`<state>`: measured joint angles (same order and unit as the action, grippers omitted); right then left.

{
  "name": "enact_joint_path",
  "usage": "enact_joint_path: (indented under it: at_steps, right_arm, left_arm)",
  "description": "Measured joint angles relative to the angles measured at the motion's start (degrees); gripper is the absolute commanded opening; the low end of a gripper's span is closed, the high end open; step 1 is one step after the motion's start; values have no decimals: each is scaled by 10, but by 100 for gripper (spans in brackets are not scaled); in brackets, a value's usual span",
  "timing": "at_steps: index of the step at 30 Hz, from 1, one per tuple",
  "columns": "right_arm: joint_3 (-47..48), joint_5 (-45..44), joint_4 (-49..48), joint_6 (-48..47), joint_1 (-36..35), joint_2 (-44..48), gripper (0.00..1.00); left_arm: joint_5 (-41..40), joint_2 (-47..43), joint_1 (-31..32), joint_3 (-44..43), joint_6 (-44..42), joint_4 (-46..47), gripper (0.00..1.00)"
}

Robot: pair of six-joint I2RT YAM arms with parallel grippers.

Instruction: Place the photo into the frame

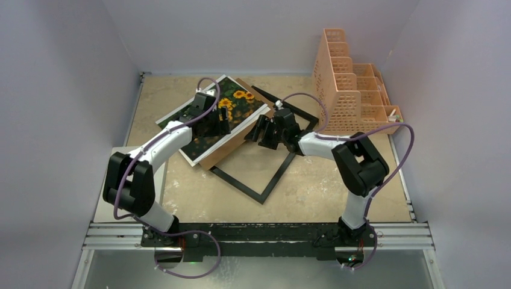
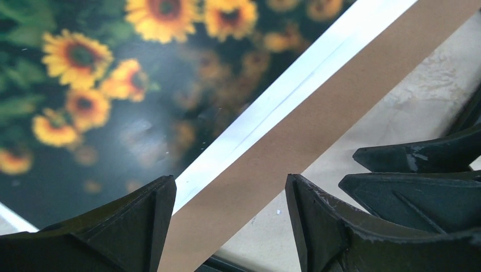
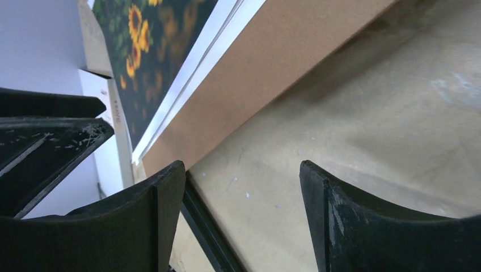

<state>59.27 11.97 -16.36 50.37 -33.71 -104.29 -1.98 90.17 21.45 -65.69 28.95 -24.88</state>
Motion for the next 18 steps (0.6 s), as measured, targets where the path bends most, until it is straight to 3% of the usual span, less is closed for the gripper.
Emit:
enact_joint_path:
  at_steps: [7,12,18]
  right_arm:
    - [10,41,-80,38,0,-65,73]
    - [49,53,-120,58,0,-115,63]
    - [88,58,-145,73,0,-151,45]
  left_arm:
    - [-57,-9,-6,0,5,-27,74]
    - [-69,-5,-58,-17,7,-40,75]
    - [-81,61,-151,-100,21,-8,75]
